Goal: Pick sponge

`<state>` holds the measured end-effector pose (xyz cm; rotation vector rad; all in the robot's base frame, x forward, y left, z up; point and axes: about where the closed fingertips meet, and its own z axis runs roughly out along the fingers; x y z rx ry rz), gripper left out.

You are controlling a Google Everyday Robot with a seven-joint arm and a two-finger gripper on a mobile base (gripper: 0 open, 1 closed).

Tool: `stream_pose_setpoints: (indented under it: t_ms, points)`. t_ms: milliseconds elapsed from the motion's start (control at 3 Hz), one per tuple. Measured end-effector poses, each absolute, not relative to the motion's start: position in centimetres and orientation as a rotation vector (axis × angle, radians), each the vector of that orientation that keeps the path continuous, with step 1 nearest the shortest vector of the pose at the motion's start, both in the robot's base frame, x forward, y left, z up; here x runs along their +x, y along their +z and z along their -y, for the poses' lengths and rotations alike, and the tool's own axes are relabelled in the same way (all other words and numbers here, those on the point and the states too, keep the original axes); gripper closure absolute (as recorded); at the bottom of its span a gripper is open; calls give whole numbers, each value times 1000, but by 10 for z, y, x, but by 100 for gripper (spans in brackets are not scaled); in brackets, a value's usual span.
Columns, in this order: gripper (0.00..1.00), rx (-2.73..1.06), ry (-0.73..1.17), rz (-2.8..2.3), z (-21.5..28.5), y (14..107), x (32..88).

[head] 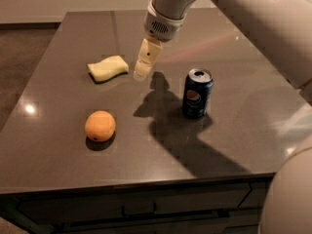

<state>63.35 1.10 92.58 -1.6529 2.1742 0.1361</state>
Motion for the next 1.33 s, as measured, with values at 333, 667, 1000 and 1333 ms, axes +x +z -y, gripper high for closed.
stream_pose_setpoints:
  t_ms: [333,667,1000,1333]
  points:
    - [0,-1657,76,-2181,-16,927,642]
    - [0,-1613,61,-2192,-23,922,663]
    - [0,-1547,96,-2210,-28,910,687]
    - [0,-1499,136,-2235,-32,892,706]
